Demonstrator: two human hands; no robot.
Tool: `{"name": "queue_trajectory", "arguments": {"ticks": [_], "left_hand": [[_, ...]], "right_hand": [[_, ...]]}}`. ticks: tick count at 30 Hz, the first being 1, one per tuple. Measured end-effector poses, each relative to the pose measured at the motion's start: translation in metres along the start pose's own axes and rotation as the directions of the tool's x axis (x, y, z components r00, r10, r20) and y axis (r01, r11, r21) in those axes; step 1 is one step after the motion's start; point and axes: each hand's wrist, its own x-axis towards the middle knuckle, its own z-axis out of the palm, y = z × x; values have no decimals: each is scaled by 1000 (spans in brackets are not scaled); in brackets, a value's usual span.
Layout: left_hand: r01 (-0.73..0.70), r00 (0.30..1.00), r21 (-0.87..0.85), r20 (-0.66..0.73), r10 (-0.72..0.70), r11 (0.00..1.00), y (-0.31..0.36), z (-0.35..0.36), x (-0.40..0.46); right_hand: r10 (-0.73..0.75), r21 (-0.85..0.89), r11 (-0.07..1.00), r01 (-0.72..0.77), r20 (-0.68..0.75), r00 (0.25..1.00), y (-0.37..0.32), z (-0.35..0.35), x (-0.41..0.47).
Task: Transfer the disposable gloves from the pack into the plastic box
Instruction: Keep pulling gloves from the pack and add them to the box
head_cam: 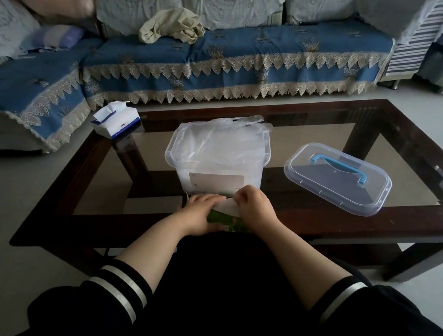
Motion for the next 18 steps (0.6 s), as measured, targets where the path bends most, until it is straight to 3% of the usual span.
{"name": "queue_trajectory", "arguments": {"ticks": [6, 10, 13, 15, 18], "left_hand": [[-43, 999, -64, -3, 43, 997, -5, -1, 1], [-42, 998, -99, -53, 37, 994, -2, 1, -2], [-36, 995, -112, -94, 26, 993, 0, 2, -1], [-36, 994, -118, -107, 24, 992, 0, 2, 0], [-10, 995, -129, -102, -4, 992, -1, 1, 2]], "right_hand": [[17, 100, 995, -13, -41, 999, -2, -12, 1], [-49, -107, 993, 54, 47, 998, 2, -10, -1], [-94, -227, 969, 96, 20, 995, 1, -2, -2], [-90, -137, 987, 87, -19, 996, -3, 1, -2], [-10, 131, 991, 16, -46, 999, -7, -3, -1]]}}
